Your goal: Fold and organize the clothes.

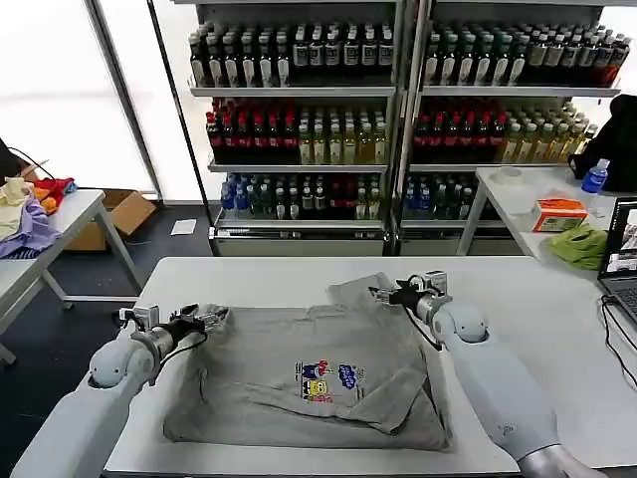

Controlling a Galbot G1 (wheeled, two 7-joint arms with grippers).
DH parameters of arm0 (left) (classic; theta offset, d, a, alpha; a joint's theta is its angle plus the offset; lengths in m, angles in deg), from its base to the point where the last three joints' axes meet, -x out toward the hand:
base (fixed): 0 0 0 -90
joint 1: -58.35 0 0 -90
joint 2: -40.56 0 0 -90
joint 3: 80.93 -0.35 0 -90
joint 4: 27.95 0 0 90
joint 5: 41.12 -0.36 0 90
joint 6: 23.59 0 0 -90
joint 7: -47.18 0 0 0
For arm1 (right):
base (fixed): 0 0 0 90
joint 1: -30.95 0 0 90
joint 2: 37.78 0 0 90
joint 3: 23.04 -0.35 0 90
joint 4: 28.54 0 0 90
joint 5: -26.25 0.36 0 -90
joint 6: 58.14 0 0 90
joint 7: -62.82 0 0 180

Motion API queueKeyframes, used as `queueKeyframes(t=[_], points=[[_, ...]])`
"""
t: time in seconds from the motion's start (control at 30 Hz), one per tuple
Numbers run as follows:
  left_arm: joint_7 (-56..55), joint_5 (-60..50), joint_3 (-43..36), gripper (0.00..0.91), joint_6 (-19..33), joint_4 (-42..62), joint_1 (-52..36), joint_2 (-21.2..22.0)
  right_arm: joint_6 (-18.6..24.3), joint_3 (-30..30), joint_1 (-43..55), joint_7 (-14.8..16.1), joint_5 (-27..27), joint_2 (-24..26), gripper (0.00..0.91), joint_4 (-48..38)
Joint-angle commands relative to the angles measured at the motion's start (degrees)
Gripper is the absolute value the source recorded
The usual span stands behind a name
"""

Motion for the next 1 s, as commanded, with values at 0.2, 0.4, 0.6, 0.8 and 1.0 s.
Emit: queueKeyframes(t=[0.2,0.4,0.6,0.8,1.0], points=[[0.3,-2.1,-1.1,0.000,0.0,-1.2,2.2,0.6,-0.1,0.5,1.1,-0.6,0.2,-1.6,0.000,-3.2],[0.4,-2.0,-0.7,0.010,0.6,-2.5,3.5,1.0,0.2,-0.1,0.6,-1.0,0.7,-1.9,0.000,-2.4],[0.1,-1.7,-0.5,0.010,1.8,-2.6,3.0,1.3,0.7,-0.8,-0.1,-1.4,2.2,-2.0,0.000,-0.7],[-1.5,-0.2,-0.1,0.010,3.5,-3.7,1.8,0.7,0.5,-2.3,-2.5,-3.0,6.1,-1.1,0.000,5.6],[-4.3,2.0,1.4,0.010,4.4,-8.5,2.9,-0.4,-1.0,-5.2,-6.8,-6.3,12.1,0.6,0.000,14.7]])
